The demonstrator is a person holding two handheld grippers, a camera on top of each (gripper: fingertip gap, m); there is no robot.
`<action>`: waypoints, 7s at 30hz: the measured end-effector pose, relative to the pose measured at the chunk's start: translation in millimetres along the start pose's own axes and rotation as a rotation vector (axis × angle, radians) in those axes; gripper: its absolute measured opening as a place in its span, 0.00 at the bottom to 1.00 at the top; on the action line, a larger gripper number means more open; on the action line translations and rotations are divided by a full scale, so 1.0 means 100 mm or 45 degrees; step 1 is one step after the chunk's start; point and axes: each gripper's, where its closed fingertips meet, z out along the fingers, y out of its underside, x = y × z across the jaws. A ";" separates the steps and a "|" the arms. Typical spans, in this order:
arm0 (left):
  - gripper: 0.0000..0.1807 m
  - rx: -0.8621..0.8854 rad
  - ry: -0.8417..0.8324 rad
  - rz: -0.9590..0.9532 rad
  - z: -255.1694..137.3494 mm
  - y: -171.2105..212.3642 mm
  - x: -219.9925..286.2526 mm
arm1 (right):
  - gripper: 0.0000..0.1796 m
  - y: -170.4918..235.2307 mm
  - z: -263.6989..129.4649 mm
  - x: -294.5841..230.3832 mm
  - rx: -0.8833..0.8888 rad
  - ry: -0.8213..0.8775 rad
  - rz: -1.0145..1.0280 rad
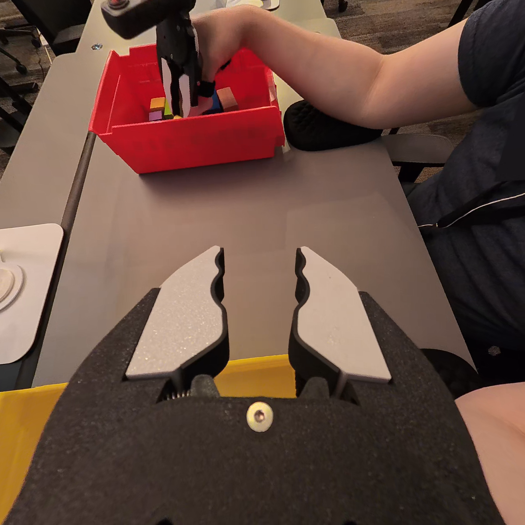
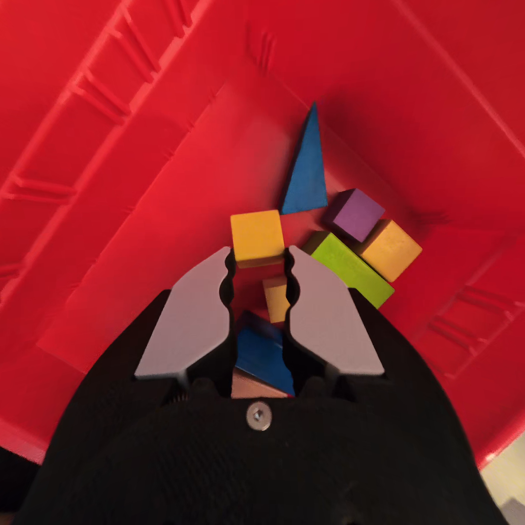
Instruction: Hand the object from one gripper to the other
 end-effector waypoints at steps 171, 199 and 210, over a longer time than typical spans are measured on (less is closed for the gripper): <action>0.23 -0.266 -0.436 -0.805 -0.76 0.84 -0.48 | 0.19 0.21 -0.42 -0.30 -0.091 0.006 -0.374; 0.26 -0.747 -1.007 -1.365 -0.57 2.49 -1.50 | 0.20 -0.15 -1.01 -0.41 0.088 0.301 -0.555; 0.18 -0.778 -1.029 -1.361 -0.57 2.57 -1.52 | 0.20 -0.13 -0.99 -0.40 0.068 0.302 -0.559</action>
